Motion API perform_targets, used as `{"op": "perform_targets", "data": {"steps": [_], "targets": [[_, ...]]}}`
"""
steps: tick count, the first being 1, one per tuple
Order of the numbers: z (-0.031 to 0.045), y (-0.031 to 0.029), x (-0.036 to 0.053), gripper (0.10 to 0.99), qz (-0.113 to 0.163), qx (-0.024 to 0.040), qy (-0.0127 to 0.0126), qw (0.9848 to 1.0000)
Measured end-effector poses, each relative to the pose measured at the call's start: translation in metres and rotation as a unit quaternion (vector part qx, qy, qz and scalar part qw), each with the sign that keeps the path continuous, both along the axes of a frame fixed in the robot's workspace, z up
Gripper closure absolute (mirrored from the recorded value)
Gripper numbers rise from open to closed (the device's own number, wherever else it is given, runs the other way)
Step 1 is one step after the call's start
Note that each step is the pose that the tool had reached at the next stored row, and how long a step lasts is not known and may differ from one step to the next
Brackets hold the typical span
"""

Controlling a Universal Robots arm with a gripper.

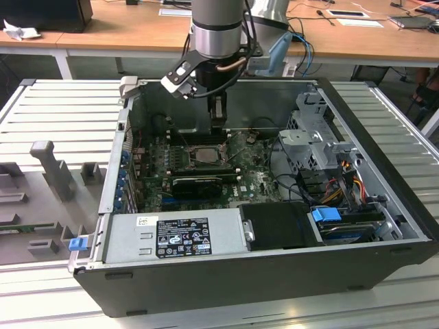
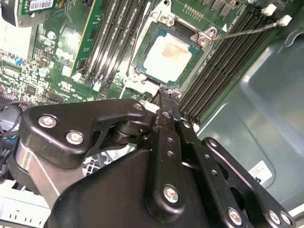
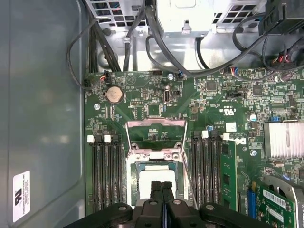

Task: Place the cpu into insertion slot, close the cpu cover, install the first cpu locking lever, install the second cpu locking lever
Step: 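Close the cpu cover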

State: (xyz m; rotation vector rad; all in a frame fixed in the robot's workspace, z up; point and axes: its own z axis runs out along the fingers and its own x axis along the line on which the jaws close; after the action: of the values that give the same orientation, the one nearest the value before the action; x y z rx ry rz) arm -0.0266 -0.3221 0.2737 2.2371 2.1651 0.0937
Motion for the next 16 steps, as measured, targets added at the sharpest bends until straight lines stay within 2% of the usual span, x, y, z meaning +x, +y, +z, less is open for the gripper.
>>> {"op": "perform_targets", "data": {"steps": [16], "targets": [[0.0001,0.0,0.024,0.98,0.0,-0.0001,0.0001,1.0]]}}
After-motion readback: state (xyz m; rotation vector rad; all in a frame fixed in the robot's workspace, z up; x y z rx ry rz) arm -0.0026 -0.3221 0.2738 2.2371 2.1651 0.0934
